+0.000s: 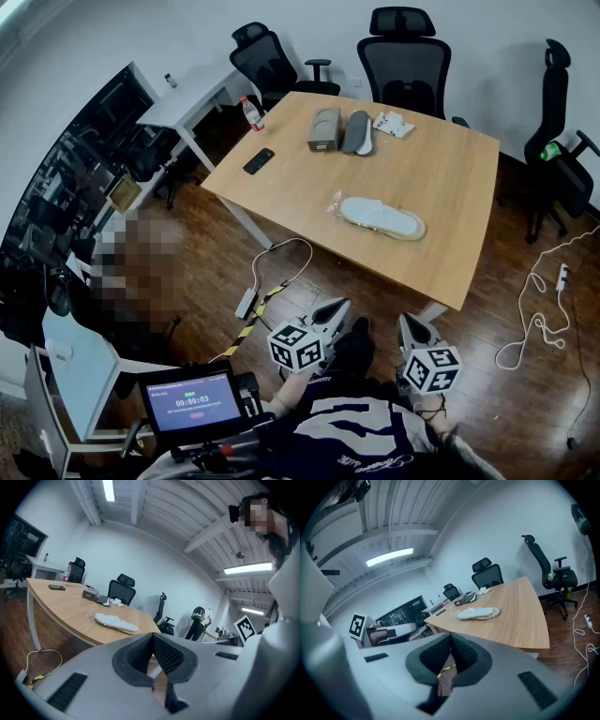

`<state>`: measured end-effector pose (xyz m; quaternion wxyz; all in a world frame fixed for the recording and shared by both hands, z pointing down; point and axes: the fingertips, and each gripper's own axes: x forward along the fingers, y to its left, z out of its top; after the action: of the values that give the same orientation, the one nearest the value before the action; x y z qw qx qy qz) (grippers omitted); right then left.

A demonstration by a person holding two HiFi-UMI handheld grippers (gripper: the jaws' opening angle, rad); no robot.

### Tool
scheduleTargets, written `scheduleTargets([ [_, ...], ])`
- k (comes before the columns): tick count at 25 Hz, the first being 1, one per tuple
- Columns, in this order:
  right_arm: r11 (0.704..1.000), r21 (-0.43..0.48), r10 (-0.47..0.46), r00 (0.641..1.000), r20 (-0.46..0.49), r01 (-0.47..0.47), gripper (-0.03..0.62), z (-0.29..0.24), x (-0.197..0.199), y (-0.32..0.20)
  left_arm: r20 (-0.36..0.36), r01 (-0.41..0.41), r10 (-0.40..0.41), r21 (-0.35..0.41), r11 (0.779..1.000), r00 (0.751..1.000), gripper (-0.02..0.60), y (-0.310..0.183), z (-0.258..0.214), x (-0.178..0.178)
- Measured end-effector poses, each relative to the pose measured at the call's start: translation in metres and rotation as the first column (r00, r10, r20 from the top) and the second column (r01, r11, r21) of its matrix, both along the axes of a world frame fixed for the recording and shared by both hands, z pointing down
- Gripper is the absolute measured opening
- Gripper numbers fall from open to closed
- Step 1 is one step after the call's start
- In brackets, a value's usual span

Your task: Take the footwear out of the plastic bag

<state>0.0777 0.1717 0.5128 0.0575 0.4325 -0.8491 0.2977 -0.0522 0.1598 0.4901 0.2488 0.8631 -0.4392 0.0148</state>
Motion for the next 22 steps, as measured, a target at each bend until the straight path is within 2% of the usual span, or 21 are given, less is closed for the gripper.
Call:
scheduleTargets([
  [6,1.000,0.001,0.025,0.999,-0.026,-0.025,-0.012,0.008,0.000,-0.049,-0.058,0.010,-0.012,-0.034,0.999,0.998,0.003,-0.058,0.013,-0.018],
  [12,0.996,-0.002,0.086,0.995,-0.046,-0.086,-0.012,0.007,-0.011,-0.121,-0.058,-0.065,0.061,-0.071,0.995,0.996,0.003,-0.129,0.026,-0.033],
  [15,0.994,-0.012,0.106,0.993,-0.042,-0.107,-0.012,0.005,-0.026,-0.159,-0.059,-0.075,0.069,-0.106,0.991,0.996,0.003,-0.168,0.034,-0.051],
  [20,0.989,-0.040,0.138,0.988,-0.071,-0.141,-0.012,0.010,-0.046,-0.209,-0.138,-0.100,0.078,-0.167,0.981,0.987,0.019,-0.227,0.052,-0.076],
  [22,0.986,-0.056,0.155,0.984,-0.085,-0.160,-0.012,0.014,-0.050,-0.223,-0.148,-0.102,0.074,-0.195,0.975,0.986,0.051,-0.247,0.063,-0.084],
])
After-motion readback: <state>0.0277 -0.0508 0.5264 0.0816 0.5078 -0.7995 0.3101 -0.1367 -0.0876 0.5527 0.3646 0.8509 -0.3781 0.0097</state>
